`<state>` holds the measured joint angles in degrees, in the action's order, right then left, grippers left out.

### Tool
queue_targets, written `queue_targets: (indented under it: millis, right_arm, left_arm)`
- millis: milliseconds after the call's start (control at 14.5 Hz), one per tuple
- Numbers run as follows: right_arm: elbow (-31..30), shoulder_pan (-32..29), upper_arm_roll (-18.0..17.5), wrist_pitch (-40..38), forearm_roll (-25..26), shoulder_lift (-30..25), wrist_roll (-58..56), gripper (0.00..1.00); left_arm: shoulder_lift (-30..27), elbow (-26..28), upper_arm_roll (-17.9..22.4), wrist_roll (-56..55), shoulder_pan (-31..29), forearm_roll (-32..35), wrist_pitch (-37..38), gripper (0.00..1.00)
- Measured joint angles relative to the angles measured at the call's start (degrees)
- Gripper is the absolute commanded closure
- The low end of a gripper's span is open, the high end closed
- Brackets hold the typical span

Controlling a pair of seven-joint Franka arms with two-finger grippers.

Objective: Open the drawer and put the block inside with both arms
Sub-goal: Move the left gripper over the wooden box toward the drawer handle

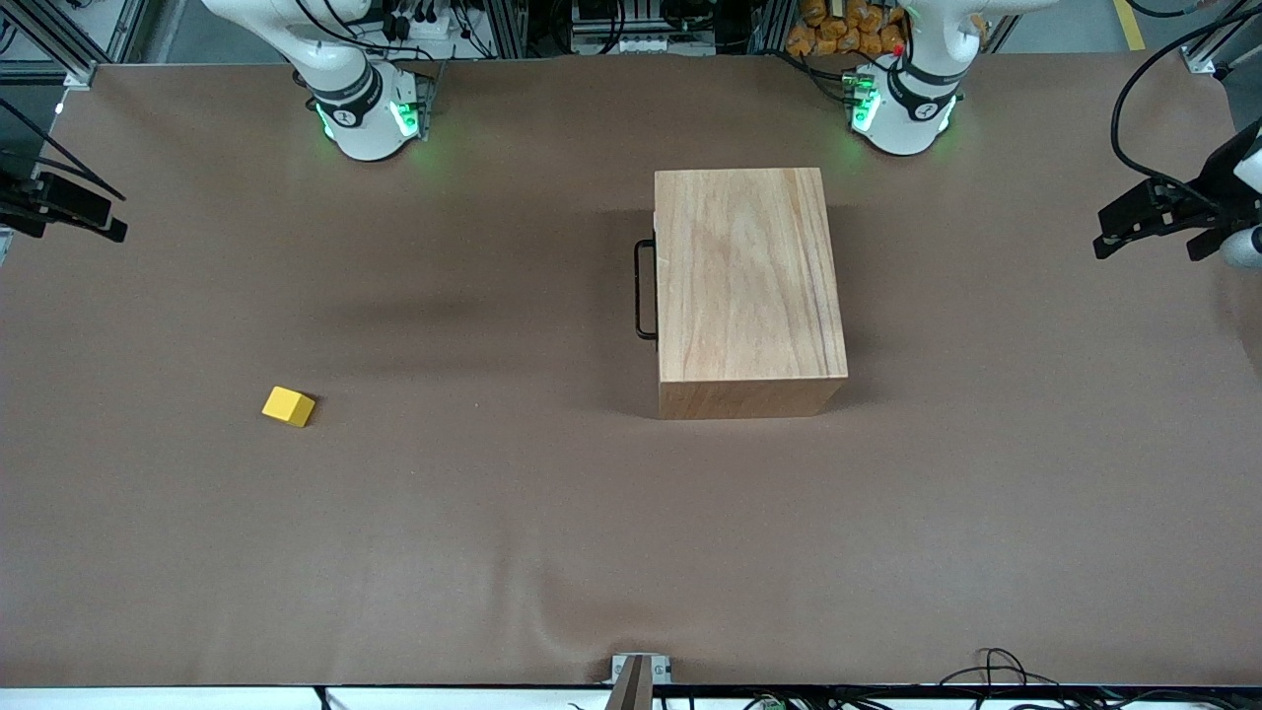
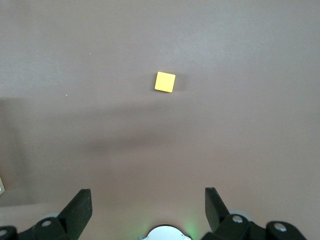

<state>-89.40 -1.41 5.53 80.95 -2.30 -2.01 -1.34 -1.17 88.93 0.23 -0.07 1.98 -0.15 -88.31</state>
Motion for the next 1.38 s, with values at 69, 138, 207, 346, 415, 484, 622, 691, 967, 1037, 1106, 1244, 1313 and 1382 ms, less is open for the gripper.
queue_targets:
  millis: [69, 138, 207, 346, 415, 484, 622, 691, 967, 1037, 1106, 1244, 1313, 1382]
  right_arm:
    - [0.2, 0.0, 0.0, -0.1, 0.1, -0.1, 0.0, 0.00]
    - [0.4, 0.1, 0.0, -0.2, 0.2, -0.2, 0.0, 0.00]
    - [0.7, 0.2, -0.1, -0.2, 0.2, -0.3, 0.0, 0.00]
    - [1.2, 0.5, -0.1, -0.6, 0.3, -0.5, 0.0, 0.00]
    - [1.4, 0.5, -0.1, -0.8, 0.3, -0.5, 0.0, 0.00]
    - [1.4, 0.5, -0.1, -0.8, 0.3, -0.5, 0.0, 0.00]
    - [1.4, 0.6, -0.1, -0.9, 0.3, -0.5, 0.0, 0.00]
    - [1.4, 0.6, -0.1, -0.9, 0.3, -0.5, 0.0, 0.00]
    - [1.3, 0.6, -0.1, -1.0, 0.3, -0.5, 0.0, 0.00]
    - [1.2, 0.6, -0.1, -1.0, 0.3, -0.5, 0.0, 0.00]
    - [1.2, 0.6, -0.1, -1.0, 0.3, -0.5, 0.0, 0.00]
    - [1.1, 0.6, -0.1, -1.0, 0.3, -0.5, 0.0, 0.00]
    - [1.0, 0.6, -0.1, -1.0, 0.3, -0.4, 0.0, 0.00]
    - [0.8, 0.6, -0.1, -1.0, 0.3, -0.4, 0.0, 0.00]
  left_arm:
    - [0.0, 0.0, 0.0, 0.0, 0.0, 0.0, 0.0, 0.00]
    - [0.0, 0.0, 0.0, 0.0, 0.0, 0.0, 0.0, 0.00]
    - [0.0, 0.0, 0.0, 0.0, 0.0, 0.0, 0.0, 0.00]
    - [0.0, 0.0, 0.0, 0.0, 0.0, 0.0, 0.1, 0.00]
    - [0.0, 0.0, 0.0, 0.0, 0.0, 0.0, 0.2, 0.00]
    - [0.0, 0.0, 0.0, 0.0, 0.0, 0.0, 0.2, 0.00]
    - [0.3, 0.1, -0.1, 0.0, 0.0, 0.0, 0.4, 0.00]
    - [0.5, 0.1, -0.3, 0.0, 0.1, -0.1, 0.4, 0.00]
    - [1.6, 0.2, -2.5, -3.6, 1.9, -0.1, 0.4, 0.00]
    - [2.0, 0.2, -3.5, -5.7, 2.7, -0.1, 0.4, 0.00]
    - [2.5, 0.2, -4.7, -8.4, 3.6, -0.1, 0.4, 0.00]
    - [3.5, 0.2, -6.9, -14.3, 5.6, -0.1, 0.4, 0.00]
    - [4.0, 0.2, -7.8, -16.9, 6.7, -0.1, 0.4, 0.00]
    - [4.5, 0.2, -8.3, -19.5, 7.9, -0.1, 0.4, 0.00]
